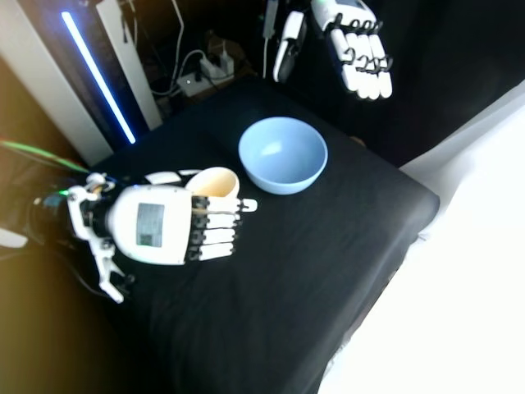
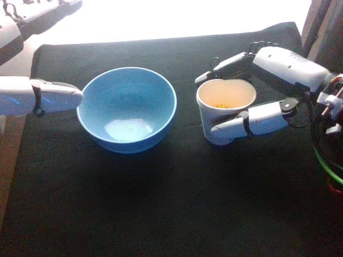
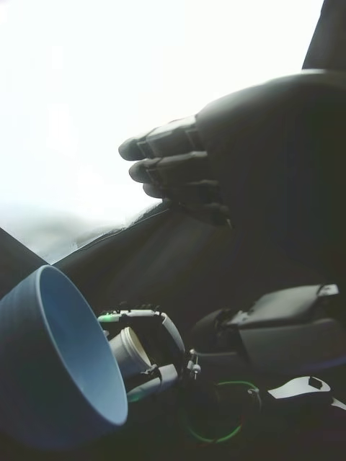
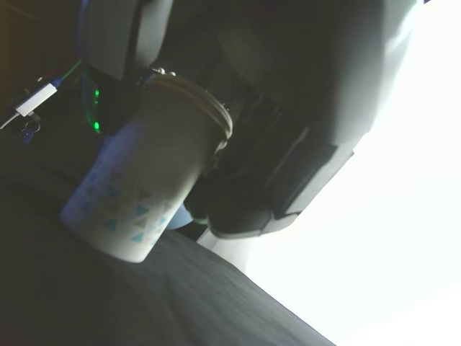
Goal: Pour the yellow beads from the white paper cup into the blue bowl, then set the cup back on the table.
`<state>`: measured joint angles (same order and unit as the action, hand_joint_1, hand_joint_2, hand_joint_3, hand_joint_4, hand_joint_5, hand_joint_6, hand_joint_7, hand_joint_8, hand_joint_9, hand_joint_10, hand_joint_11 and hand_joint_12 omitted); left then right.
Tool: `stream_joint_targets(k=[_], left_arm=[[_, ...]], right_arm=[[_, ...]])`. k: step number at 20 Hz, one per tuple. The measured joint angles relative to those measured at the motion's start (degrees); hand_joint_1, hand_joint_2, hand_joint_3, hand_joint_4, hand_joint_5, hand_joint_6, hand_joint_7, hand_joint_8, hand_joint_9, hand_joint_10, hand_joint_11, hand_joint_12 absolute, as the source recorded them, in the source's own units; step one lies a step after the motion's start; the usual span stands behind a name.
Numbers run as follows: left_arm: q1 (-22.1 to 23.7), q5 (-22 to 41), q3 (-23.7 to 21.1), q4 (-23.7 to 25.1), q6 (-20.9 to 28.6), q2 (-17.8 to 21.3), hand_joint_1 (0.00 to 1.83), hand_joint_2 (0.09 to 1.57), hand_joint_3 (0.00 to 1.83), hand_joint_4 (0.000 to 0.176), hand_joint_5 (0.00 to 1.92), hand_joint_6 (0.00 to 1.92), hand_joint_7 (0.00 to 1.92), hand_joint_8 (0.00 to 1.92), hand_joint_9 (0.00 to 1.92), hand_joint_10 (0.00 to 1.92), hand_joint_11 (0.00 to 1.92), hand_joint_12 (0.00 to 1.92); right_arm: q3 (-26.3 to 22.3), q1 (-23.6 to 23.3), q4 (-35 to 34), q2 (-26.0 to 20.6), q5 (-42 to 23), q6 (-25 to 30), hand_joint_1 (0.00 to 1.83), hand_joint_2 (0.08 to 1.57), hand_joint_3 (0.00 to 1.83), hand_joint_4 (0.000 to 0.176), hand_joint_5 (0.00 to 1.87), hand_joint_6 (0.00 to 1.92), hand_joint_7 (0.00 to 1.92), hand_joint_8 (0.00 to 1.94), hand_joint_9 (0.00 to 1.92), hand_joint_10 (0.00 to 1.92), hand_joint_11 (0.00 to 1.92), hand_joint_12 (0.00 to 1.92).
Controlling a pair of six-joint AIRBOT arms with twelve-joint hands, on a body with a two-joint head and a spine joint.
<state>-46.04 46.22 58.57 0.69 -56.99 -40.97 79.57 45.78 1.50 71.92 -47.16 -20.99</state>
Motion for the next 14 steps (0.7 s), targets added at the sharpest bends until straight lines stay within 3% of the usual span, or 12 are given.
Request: stream_joint_targets(k=[3, 5, 9, 10, 11, 13, 14], left_arm=[[0.0, -0.07, 0.0, 0.0, 0.0, 0.0, 0.39, 1.02, 0.0, 0.0, 0.0, 0.0, 0.16, 0.0, 0.19, 0.0, 0.06, 0.02], [-0.02, -0.13, 0.0, 0.0, 0.0, -0.02, 0.41, 1.02, 0.0, 0.0, 0.0, 0.0, 0.18, 0.01, 0.2, 0.01, 0.08, 0.03], [0.0, -0.2, 0.13, -0.2, 0.0, -0.28, 0.39, 1.04, 0.0, 0.0, 0.0, 0.0, 0.19, 0.01, 0.21, 0.0, 0.11, 0.04], [-0.02, -0.48, 0.13, 0.13, 0.0, -0.31, 0.39, 1.02, 0.0, 0.0, 0.0, 0.0, 0.18, 0.0, 0.2, 0.0, 0.12, 0.04], [-0.02, -0.52, 0.13, 0.13, -0.02, -0.31, 0.39, 1.02, 0.0, 0.0, 0.0, 0.0, 0.18, 0.0, 0.2, 0.0, 0.12, 0.04], [-0.02, -0.61, 0.2, 0.13, -0.02, -0.31, 0.39, 1.03, 0.0, 0.0, 0.0, 0.0, 0.19, 0.0, 0.21, 0.01, 0.14, 0.05], [0.0, -0.63, 0.24, 0.11, 0.0, -0.31, 0.4, 1.03, 0.0, 0.0, 0.0, 0.0, 0.2, 0.01, 0.21, 0.01, 0.13, 0.05]], right_arm=[[0.0, 0.0, 0.0, 0.0, 0.0, 0.0, 1.18, 0.87, 0.0, 0.0, 0.99, 0.0, 0.98, 0.66, 0.85, 1.2, 0.72, 1.67], [0.0, 0.0, 0.02, 0.0, 0.0, 0.0, 1.17, 0.86, 0.0, 0.0, 1.0, 0.0, 1.01, 0.68, 0.91, 1.26, 0.81, 1.71], [0.0, -0.66, 0.83, -0.31, 0.79, -0.13, 1.11, 0.87, 0.0, 0.0, 0.99, 0.0, 1.04, 0.41, 0.87, 1.01, 0.68, 1.6], [0.0, -0.76, 0.9, -0.44, 0.83, -0.11, 1.15, 0.87, 0.0, 0.0, 0.97, 0.0, 1.04, 0.37, 0.86, 1.1, 0.69, 1.66], [0.0, -0.9, 1.05, -0.57, 1.07, -0.17, 1.15, 0.87, 0.0, 0.0, 0.97, 0.0, 1.04, 0.37, 0.86, 1.1, 0.69, 1.66], [0.2, -1.49, 1.33, -0.92, 1.66, -0.24, 1.15, 0.88, 0.0, 0.0, 0.97, 0.0, 0.95, 0.59, 0.81, 1.27, 0.69, 1.74], [0.39, -1.68, 1.31, -1.05, 1.77, -0.26, 1.13, 0.89, 0.0, 0.0, 0.98, 0.0, 0.91, 0.66, 0.8, 1.22, 0.68, 1.69]])
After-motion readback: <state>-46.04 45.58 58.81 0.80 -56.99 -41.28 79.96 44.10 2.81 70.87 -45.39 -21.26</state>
